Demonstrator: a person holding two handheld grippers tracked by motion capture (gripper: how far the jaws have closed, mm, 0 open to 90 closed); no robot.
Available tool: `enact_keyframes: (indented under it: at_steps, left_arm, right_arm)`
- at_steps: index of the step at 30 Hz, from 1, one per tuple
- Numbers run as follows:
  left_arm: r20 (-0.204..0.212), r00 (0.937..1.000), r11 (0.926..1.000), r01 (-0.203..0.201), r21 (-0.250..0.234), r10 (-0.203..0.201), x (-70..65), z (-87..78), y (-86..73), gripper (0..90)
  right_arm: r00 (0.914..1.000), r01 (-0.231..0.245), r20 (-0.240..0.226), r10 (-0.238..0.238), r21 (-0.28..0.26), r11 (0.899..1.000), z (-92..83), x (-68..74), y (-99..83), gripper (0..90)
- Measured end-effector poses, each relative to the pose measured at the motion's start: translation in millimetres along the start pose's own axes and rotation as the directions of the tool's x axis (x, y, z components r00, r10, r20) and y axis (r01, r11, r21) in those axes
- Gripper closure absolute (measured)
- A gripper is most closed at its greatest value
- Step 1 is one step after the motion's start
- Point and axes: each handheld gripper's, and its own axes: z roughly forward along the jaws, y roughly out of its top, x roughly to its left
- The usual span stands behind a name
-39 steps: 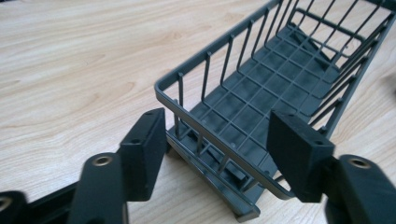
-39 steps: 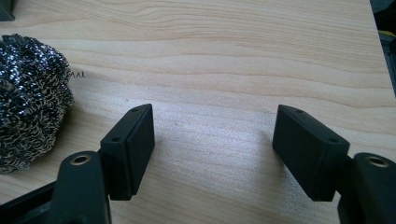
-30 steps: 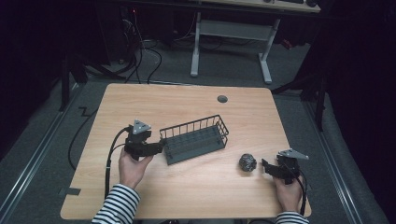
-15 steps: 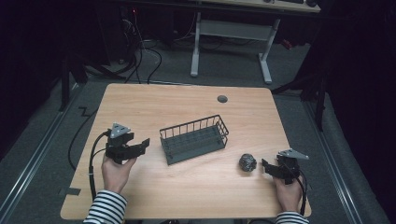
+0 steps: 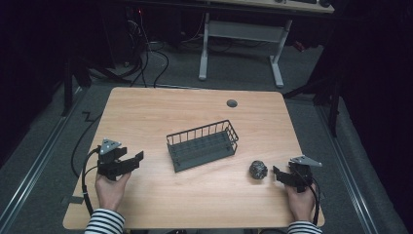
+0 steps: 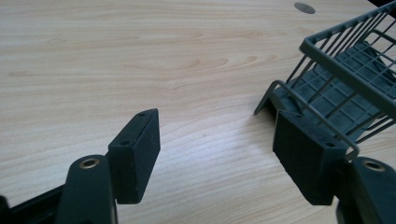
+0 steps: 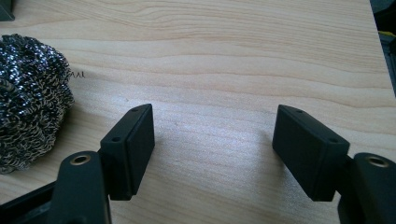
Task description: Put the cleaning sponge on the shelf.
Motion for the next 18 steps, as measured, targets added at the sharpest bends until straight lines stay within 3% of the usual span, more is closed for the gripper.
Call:
enact_keyframes:
  at_steps: [7,18]
  left_arm:
    - [-0.044,0.9990,0.9998,0.007,0.019,-0.006,10.7,0.8,-13.1,31.4]
    - [-0.071,0.9971,0.9977,0.033,0.058,-0.029,24.8,7.0,-31.2,30.1]
  right_arm:
    - [1.0000,0.002,0.000,-0.002,-0.001,1.000,0.0,-0.1,0.0,29.7]
    - [1.0000,0.002,0.000,-0.002,-0.001,1.000,0.0,-0.1,0.0,29.7]
